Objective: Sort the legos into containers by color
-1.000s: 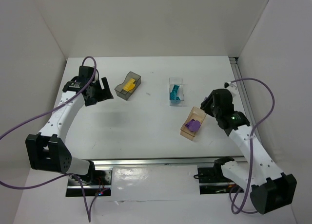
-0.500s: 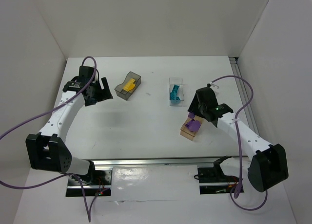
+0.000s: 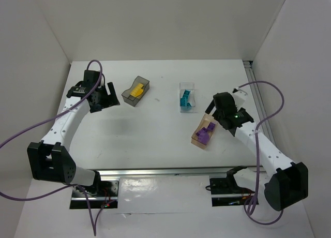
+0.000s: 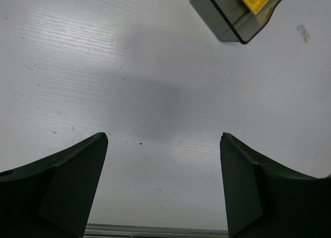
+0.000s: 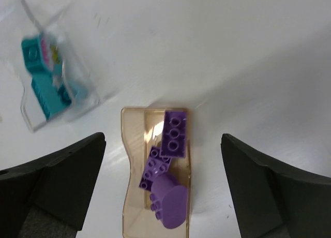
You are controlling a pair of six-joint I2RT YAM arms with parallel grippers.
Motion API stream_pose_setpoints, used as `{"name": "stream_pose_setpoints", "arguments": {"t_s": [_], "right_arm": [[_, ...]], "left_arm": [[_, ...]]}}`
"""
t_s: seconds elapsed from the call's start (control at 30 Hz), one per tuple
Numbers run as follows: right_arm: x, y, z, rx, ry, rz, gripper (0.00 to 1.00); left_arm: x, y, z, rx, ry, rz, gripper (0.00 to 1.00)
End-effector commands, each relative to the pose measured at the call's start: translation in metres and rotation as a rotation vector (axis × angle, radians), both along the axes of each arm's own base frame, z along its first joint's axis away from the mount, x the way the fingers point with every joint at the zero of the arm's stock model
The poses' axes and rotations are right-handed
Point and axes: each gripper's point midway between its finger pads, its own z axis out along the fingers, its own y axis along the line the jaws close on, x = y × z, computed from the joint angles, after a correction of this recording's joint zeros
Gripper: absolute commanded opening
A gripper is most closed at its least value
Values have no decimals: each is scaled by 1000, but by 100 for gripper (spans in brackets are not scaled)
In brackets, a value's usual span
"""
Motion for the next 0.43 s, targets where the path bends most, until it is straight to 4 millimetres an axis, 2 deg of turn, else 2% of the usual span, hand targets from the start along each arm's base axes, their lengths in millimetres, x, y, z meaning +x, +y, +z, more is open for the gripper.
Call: {"name": "stream_pose_setpoints", "arguments": {"t_s": [0.0,0.07,0.1,0.2,0.37,0.4], "right_arm": [[-12,-71,47,-100,-138,-406,100],[-25,-93,50,-133,-127,-513,100],[-26,-102,60,-143,-151,-556,100],[-29,-122,68,-187,-140,-596,100],[-14,-117,70,-166,-129,-489,100],[-13,-115,65,-153,-114,-463,100]], "left_arm": [[6,-2,9,-1,-26,-16,93],[7,-3,13,-2,-35,-16,93],[7,-3,13,-2,-35,-16,93],[7,-3,13,-2,-35,-16,93],[11,-5,18,-12,-54,-22,93],[11,-5,18,-12,-54,-22,93]]}}
